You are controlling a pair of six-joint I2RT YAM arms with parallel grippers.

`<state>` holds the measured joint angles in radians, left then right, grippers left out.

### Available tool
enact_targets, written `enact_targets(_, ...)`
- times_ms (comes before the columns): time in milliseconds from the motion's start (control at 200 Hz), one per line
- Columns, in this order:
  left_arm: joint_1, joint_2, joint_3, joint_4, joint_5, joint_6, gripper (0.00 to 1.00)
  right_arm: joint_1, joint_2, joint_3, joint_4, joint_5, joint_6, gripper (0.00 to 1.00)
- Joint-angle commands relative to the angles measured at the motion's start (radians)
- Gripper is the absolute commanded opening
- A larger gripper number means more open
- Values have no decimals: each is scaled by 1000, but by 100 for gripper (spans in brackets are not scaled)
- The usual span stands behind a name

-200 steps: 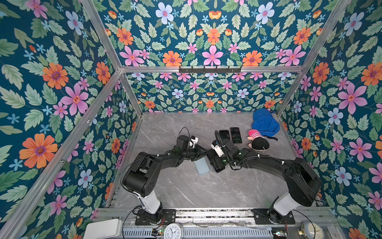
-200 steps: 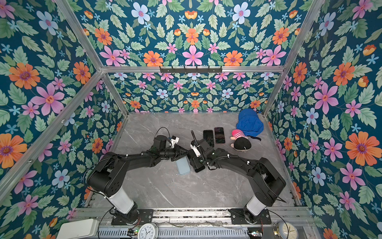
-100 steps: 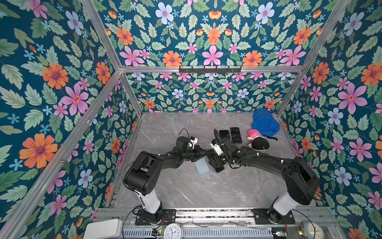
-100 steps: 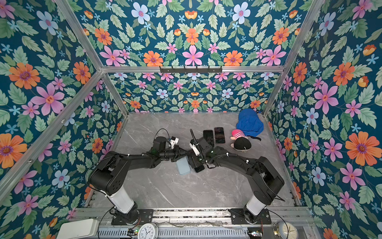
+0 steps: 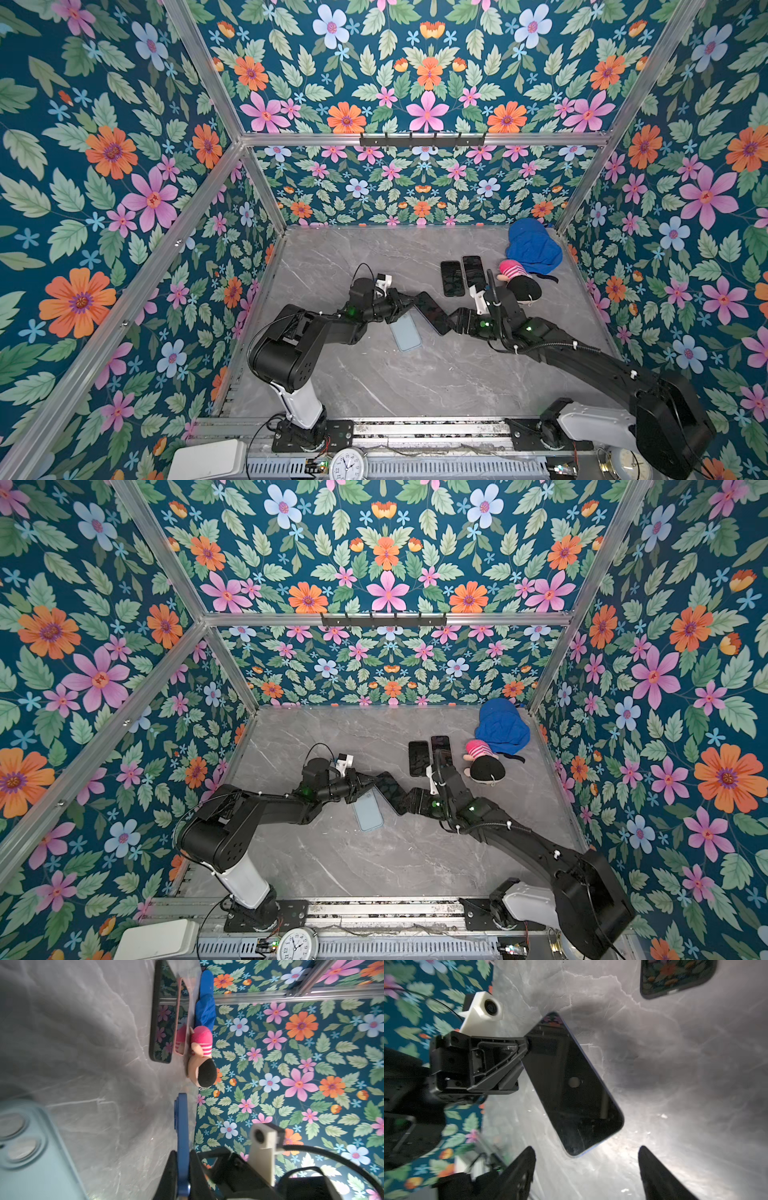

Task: Put the phone into the phone case
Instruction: 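Tilt the black phone on edge with the right gripper above the light-blue case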

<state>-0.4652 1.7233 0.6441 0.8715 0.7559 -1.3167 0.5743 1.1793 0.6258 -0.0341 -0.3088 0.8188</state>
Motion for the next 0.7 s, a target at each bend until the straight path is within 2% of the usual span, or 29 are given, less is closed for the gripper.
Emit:
enact_targets(0, -1, 3, 8, 193, 1, -105, 6, -54, -24, -95, 364, -146, 272, 73)
enact_targets(95, -1, 20, 17, 242, -7, -140, 6, -99, -13, -190, 605, -203, 396, 70)
enact_targets(250, -3, 70, 27, 390, -13, -244, 5, -137, -7, -226, 747, -235, 459, 68)
enact_targets(355, -4, 99, 31, 469, -18, -298, 5, -152, 9, -230, 802, -251, 483, 64)
enact_targets(695, -23, 103, 36, 511, -40, -326, 6, -155, 27, -205, 821, -262, 474, 42)
